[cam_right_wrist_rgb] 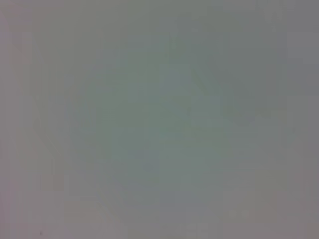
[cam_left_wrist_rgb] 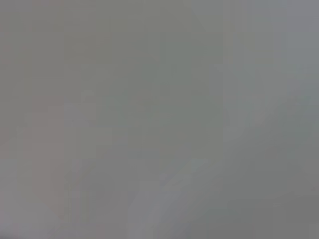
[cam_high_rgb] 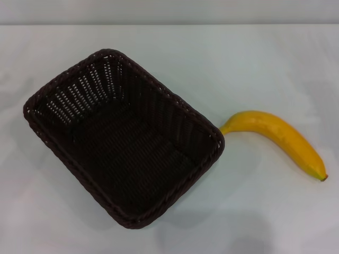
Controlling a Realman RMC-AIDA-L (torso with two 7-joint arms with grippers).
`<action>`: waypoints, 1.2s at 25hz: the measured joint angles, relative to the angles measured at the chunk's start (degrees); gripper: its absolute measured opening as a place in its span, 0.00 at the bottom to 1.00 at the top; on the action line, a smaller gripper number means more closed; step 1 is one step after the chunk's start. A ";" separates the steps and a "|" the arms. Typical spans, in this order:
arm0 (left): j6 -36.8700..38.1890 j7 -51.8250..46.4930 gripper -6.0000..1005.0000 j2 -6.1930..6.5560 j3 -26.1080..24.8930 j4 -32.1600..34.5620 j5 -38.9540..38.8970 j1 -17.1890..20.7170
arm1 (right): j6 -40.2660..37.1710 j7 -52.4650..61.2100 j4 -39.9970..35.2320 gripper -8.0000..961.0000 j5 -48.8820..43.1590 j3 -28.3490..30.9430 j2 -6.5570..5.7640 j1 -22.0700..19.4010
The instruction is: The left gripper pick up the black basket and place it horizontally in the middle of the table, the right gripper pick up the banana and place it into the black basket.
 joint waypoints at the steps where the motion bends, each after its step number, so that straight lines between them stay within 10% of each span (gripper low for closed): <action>1: -1.42 -3.32 0.86 0.98 0.01 1.50 4.40 -1.12 | 0.04 0.00 0.16 0.85 0.00 0.00 0.00 0.00; 7: -10.74 -17.31 0.86 6.42 0.00 9.19 26.94 -10.06 | 0.30 0.00 0.51 0.85 0.00 0.00 0.00 0.02; 16: -22.88 -22.75 0.86 8.60 0.99 12.76 55.92 -24.70 | 0.77 0.42 0.57 0.85 0.01 -0.06 0.25 0.72; 22: -22.16 -23.03 0.86 7.74 3.16 12.79 63.37 -28.53 | 2.19 0.54 0.21 0.85 0.00 -0.22 0.56 0.92; 30: -11.73 -21.53 0.85 1.57 10.64 9.84 66.94 -30.46 | 3.41 0.62 -0.18 0.85 0.00 -0.09 0.71 -0.12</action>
